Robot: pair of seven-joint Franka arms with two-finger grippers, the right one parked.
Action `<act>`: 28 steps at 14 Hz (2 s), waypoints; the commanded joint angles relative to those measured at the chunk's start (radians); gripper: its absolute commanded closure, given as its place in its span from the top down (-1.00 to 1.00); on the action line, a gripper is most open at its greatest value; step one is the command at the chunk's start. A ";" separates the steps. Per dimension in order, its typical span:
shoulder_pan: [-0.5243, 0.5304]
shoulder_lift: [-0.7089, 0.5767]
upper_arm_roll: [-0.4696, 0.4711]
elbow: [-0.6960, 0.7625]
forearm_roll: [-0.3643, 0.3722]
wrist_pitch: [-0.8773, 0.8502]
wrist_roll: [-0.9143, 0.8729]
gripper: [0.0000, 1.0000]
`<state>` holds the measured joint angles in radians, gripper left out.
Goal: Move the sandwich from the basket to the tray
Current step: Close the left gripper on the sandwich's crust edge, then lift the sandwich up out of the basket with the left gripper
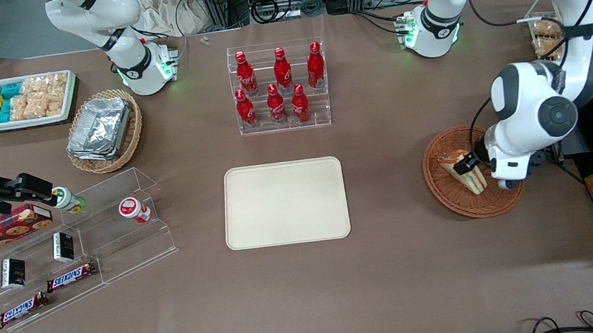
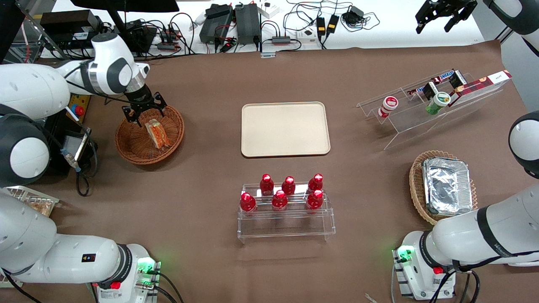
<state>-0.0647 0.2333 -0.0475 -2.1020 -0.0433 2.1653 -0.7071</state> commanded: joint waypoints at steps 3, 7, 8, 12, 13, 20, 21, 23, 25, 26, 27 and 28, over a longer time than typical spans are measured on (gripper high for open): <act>-0.014 0.001 0.012 -0.062 0.000 0.089 -0.040 0.88; -0.012 0.003 0.015 -0.081 0.003 0.108 -0.040 0.66; -0.010 0.003 0.017 -0.085 0.003 0.110 -0.041 0.53; -0.010 0.001 0.018 -0.082 0.006 0.103 -0.038 -0.66; -0.010 0.001 0.018 -0.076 0.006 0.102 -0.041 -0.89; -0.012 -0.019 0.017 0.250 0.031 -0.365 -0.052 -1.00; -0.012 -0.017 0.017 0.325 0.031 -0.448 -0.051 -1.00; -0.015 -0.012 0.015 0.437 0.029 -0.562 -0.049 -1.00; -0.017 -0.016 0.012 0.508 0.026 -0.622 -0.034 -1.00; -0.018 -0.012 0.011 0.543 0.023 -0.646 -0.034 -1.00; -0.023 -0.011 0.008 0.565 0.022 -0.663 -0.035 -1.00; -0.032 -0.012 0.005 0.586 0.022 -0.673 -0.034 -1.00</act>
<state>-0.0755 0.2012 -0.0411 -1.5845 -0.0299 1.5385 -0.7372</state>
